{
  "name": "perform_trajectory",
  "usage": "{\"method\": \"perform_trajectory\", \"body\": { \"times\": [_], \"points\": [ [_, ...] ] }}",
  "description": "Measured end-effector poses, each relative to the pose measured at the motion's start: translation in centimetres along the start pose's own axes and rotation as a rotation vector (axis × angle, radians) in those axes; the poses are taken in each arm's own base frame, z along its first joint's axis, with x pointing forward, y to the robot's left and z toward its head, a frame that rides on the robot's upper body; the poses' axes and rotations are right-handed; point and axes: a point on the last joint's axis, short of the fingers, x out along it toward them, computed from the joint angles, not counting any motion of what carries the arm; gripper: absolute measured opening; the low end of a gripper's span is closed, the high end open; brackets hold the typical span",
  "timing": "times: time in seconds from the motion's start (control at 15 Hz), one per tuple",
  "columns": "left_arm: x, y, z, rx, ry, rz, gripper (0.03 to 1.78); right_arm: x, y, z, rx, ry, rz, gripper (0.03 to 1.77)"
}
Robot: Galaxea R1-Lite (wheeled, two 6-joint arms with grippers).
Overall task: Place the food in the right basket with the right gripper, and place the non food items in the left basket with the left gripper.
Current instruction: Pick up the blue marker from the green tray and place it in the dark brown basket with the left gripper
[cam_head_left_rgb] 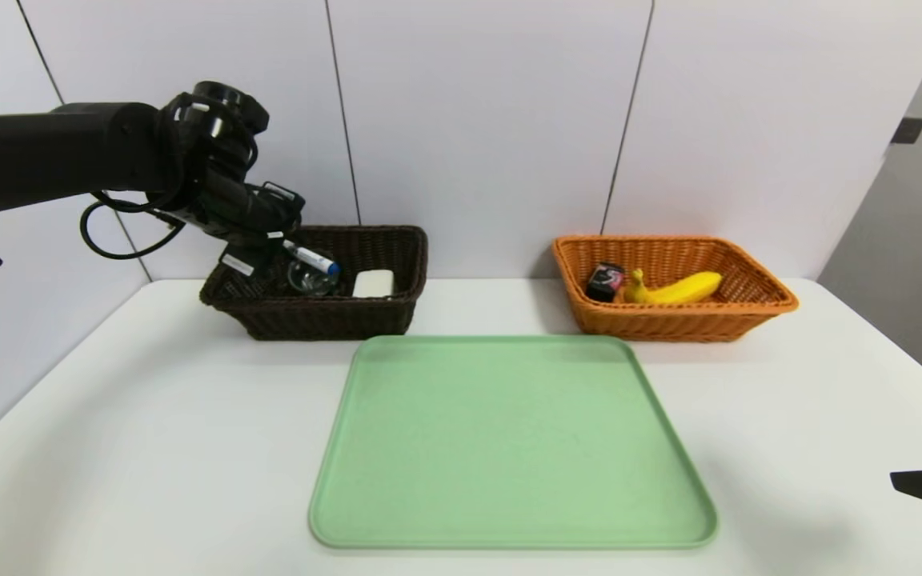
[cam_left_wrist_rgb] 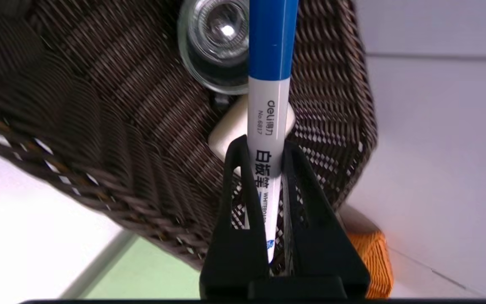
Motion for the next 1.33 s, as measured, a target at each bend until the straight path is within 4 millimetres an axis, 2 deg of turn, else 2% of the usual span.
{"method": "perform_trajectory", "body": {
  "times": [0.47,1.33],
  "points": [
    [3.0,1.1,0.3,-0.020,0.004,0.050,0.16,0.1,0.0,0.0,-0.005,0.003,0.001,1.70],
    [5.4,1.8,0.4,-0.013,0.003,0.069,0.16,0.2,0.0,0.0,-0.011,0.009,0.002,1.70]
  ]
}}
